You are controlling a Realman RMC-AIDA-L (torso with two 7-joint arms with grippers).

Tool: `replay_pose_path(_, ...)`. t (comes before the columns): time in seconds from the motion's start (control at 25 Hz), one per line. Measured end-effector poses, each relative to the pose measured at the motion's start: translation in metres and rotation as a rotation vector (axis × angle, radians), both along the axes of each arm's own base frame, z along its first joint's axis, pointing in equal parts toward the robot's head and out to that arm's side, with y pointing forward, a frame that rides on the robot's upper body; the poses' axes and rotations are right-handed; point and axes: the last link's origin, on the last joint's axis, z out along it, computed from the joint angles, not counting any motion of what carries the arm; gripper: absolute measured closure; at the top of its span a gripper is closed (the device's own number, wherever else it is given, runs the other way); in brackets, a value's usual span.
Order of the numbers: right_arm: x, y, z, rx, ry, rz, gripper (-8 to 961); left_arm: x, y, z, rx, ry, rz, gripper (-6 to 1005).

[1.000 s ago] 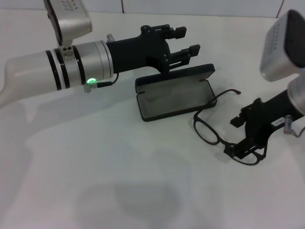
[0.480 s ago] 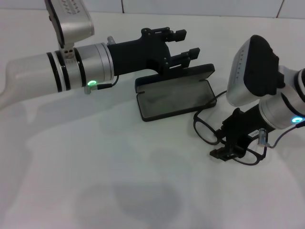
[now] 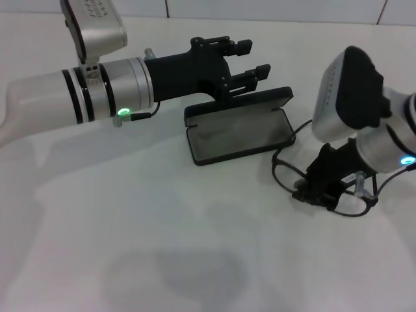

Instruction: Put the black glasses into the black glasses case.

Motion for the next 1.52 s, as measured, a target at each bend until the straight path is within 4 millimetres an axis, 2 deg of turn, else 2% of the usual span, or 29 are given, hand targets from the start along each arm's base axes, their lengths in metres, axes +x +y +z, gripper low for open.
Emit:
replay_pose_path(0.24, 0.001, 0.003, 0.029, 0.028, 0.040, -0.011, 840, -0.001, 0.000, 0.001, -0.007, -0.014, 0.020, 435)
replay_pose_path(0.52, 0.007, -0.001, 0.069, 0.065, 0.186, 0.030, 839, 0.006, -0.012, 0.005, -0.065, -0.096, -0.022, 436)
replay_pose_path(0.72, 0.026, -0.018, 0.089, 0.061, 0.436, 0.231, 839, 0.020, -0.031, 0.014, -0.129, -0.207, -0.141, 437)
replay_pose_path(0.8, 0.037, -0.026, 0.090, 0.075, 0.541, 0.335, 839, 0.025, -0.037, 0.017, -0.163, -0.233, -0.185, 437)
replay_pose_path(1.08, 0.056, -0.043, 0.084, 0.153, 0.652, 0.628, 840, 0.034, -0.041, 0.016, -0.235, -0.247, -0.211, 437)
replay_pose_path(1.52, 0.060, -0.056, 0.079, 0.111, 0.676, 0.781, 840, 0.050, -0.042, 0.007, -0.355, -0.196, -0.231, 436)
